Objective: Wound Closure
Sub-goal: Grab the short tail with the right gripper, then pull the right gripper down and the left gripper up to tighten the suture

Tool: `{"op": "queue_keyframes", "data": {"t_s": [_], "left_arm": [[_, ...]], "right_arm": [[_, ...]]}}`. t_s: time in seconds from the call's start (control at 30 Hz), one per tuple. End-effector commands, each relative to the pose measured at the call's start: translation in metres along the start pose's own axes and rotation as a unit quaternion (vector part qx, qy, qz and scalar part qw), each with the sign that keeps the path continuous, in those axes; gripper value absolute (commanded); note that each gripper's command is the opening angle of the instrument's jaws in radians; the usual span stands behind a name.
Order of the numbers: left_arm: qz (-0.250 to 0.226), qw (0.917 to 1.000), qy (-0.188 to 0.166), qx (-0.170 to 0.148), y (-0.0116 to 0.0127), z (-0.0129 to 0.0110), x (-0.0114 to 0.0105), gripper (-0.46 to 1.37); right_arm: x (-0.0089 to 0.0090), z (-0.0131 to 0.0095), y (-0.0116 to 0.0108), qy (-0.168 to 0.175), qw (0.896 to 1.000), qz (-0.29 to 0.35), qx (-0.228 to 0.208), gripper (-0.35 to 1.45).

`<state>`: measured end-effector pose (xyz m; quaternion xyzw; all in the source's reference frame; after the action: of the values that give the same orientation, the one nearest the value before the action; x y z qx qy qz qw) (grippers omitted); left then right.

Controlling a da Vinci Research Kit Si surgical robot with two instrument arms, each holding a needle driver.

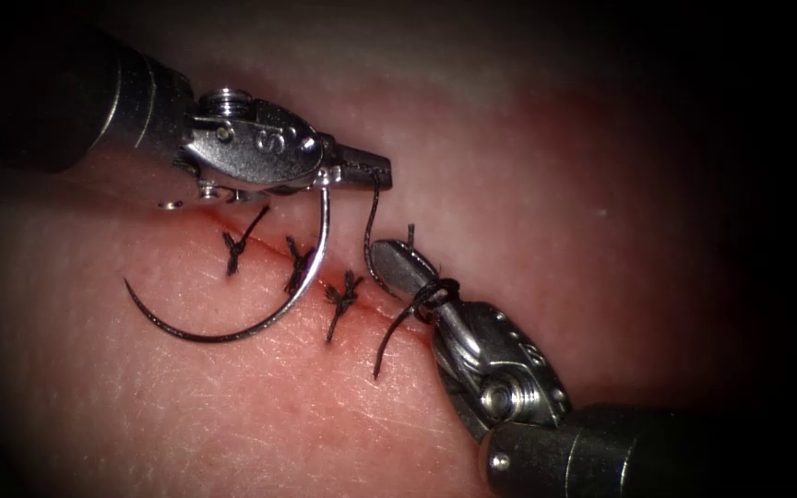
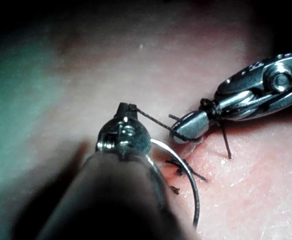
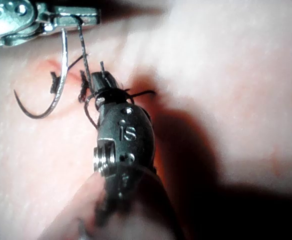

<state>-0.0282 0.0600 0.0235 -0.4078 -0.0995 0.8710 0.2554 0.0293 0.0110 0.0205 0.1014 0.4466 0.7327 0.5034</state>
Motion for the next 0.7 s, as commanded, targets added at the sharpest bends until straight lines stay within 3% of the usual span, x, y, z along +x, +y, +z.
{"op": "queue_keyframes", "data": {"t_s": [0.03, 0.2, 0.37, 0.7], "left_arm": [[-0.001, 1.0, 0.009, -0.002, -0.0006, 0.0002, 0.0004, -0.35], [0.002, 0.9995, 0.031, 0.007, -0.0033, 0.001, 0.0025, -0.35], [0.005, 0.9991, 0.039, 0.014, -0.0059, 0.0017, 0.0039, -0.35], [0.006, 0.9977, 0.061, 0.031, -0.0115, 0.0037, 0.0044, -0.35]], "right_arm": [[-0.0006, -0.0002, 0.0001, -0.008, 1.0, -0.002, -0.002, -0.35], [-0.0026, -0.0017, 0.0, -0.02, 1.0, -0.006, 0.0, -0.35], [-0.0035, -0.0036, -0.0012, -0.025, 1.0, -0.008, 0.004, -0.35], [-0.0051, -0.0054, -0.0024, -0.038, 0.999, -0.019, -0.01, -0.35]]}}
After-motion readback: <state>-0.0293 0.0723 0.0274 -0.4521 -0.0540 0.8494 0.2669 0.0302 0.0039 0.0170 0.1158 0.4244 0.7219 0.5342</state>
